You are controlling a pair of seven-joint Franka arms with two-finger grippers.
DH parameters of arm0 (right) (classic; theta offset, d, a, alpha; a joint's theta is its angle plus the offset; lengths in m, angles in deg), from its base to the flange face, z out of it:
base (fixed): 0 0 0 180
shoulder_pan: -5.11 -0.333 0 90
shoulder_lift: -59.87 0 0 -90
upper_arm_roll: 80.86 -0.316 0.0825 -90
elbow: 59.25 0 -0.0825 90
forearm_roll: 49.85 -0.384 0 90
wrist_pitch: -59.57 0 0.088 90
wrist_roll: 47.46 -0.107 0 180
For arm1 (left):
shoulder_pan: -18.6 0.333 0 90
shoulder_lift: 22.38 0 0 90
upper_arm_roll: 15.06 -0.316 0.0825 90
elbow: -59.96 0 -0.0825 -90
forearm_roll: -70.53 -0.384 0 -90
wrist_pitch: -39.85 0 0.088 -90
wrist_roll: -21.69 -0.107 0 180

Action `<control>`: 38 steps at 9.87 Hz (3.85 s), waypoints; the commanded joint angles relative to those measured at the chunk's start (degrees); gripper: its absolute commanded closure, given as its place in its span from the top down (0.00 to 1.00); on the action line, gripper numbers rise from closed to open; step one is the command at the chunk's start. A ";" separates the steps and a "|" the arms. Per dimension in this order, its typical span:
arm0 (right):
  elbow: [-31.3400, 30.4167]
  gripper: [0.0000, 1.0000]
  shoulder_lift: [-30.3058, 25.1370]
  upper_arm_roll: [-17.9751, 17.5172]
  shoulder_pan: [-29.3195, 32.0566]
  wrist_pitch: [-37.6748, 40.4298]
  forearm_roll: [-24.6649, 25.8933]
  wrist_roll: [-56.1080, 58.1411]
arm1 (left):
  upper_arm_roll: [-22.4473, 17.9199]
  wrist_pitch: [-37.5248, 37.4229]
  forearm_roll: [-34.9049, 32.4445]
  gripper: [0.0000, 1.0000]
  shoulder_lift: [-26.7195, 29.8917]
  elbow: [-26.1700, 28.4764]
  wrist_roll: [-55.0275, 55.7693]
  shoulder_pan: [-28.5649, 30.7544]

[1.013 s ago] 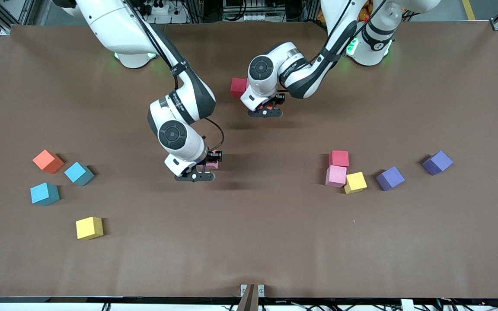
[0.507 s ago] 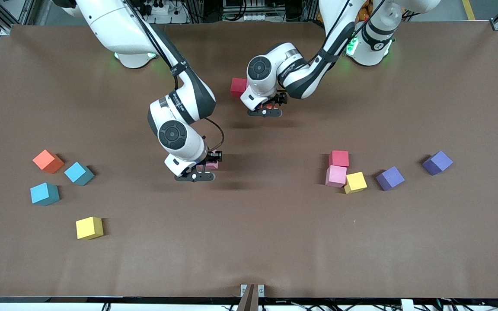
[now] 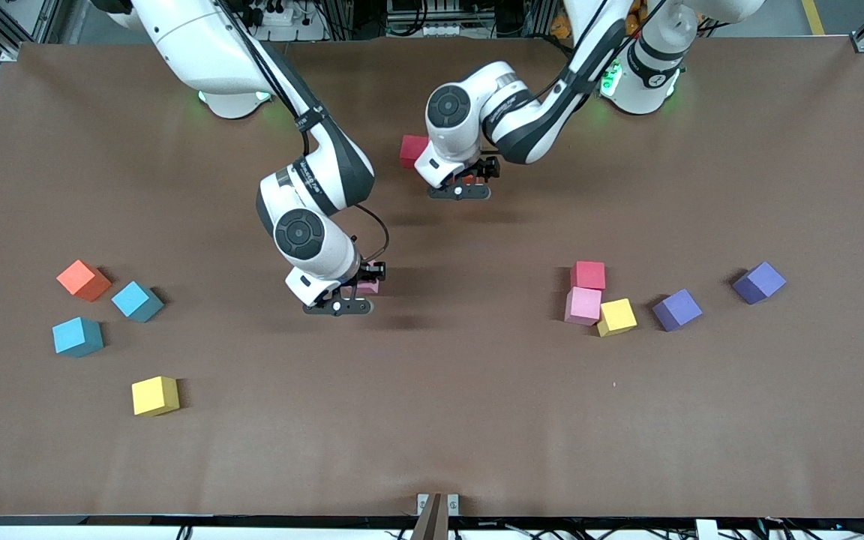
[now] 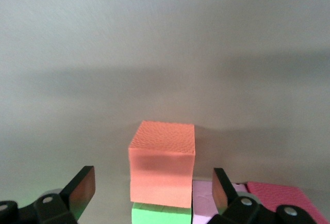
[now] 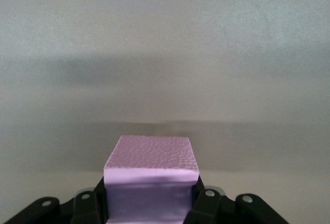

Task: Form number 2 with 11 blocks
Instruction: 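Place the orange cube below the green cube while the right gripper holds lilac, then place the lilac cube below the orange cube while the left gripper grasps pink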

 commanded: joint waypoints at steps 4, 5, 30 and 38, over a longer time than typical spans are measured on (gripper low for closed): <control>-1.71 0.19 -1.25 0.18 -8.43 -3.96 -0.70 -11.32 | -1.87 -3.47 -1.39 1.00 7.44 -0.57 -6.52 12.92; -1.71 0.19 -0.99 0.18 -10.97 -4.93 -0.61 -13.87 | -1.78 -3.47 -1.39 1.00 8.32 -0.48 -8.55 16.53; 8.84 0.17 10.09 2.64 -28.13 -3.19 6.07 -32.79 | -0.11 9.63 -12.73 1.00 -2.39 2.69 -24.30 32.12; 7.52 0.17 9.91 2.64 -29.01 -3.27 6.16 -33.40 | -0.11 11.30 -13.25 1.00 -2.13 4.97 -25.53 33.88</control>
